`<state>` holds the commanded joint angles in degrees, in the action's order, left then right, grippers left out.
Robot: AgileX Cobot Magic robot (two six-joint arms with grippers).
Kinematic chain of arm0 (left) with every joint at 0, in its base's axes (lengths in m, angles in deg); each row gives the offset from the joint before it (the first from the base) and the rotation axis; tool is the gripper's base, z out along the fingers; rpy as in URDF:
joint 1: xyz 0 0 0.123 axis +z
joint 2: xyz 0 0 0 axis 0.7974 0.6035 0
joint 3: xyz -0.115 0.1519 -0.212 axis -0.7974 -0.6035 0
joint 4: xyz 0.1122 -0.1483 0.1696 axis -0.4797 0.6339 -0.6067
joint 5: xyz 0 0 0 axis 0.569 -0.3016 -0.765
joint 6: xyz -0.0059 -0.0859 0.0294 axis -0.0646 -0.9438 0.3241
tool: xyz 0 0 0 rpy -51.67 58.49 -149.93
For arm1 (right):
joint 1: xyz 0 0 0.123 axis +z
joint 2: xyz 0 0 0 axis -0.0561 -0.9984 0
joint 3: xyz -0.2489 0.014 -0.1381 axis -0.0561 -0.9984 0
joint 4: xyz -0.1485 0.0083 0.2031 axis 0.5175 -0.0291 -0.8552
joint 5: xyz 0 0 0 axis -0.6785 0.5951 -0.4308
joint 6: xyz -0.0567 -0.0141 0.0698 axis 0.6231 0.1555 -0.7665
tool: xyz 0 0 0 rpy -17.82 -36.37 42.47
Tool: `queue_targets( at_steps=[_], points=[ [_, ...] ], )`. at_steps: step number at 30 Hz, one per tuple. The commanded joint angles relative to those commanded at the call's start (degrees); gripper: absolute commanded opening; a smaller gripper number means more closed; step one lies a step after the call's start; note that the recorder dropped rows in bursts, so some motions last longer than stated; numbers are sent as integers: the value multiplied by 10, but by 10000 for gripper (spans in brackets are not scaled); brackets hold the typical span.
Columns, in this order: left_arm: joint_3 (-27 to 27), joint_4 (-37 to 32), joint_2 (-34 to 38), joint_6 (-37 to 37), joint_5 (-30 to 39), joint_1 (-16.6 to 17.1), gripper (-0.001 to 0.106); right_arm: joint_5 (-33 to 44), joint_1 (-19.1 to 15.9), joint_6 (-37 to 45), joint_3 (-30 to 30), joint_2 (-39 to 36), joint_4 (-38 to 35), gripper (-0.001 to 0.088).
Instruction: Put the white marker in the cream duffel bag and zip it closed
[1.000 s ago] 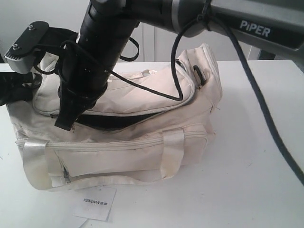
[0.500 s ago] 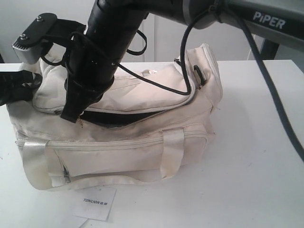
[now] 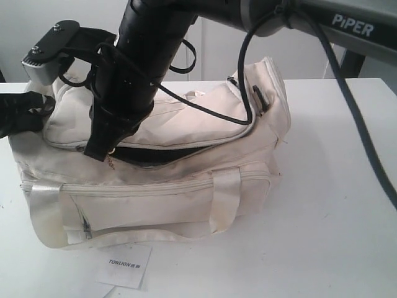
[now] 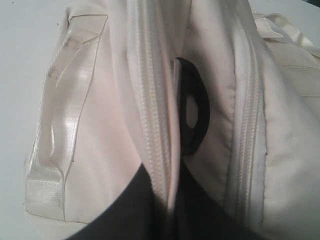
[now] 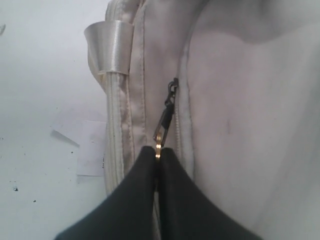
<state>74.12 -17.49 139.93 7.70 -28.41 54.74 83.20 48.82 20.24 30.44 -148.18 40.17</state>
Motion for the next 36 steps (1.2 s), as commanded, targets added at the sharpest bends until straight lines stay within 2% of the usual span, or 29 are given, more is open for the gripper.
queue_targets(
  at_steps=[7,36],
  points=[
    [0,-1,0,0,-1,0,0,0,0,-21,0,0,36,0],
    [0,-2,0,0,-1,0,0,0,0,-69,-21,26,61,0]
  ],
)
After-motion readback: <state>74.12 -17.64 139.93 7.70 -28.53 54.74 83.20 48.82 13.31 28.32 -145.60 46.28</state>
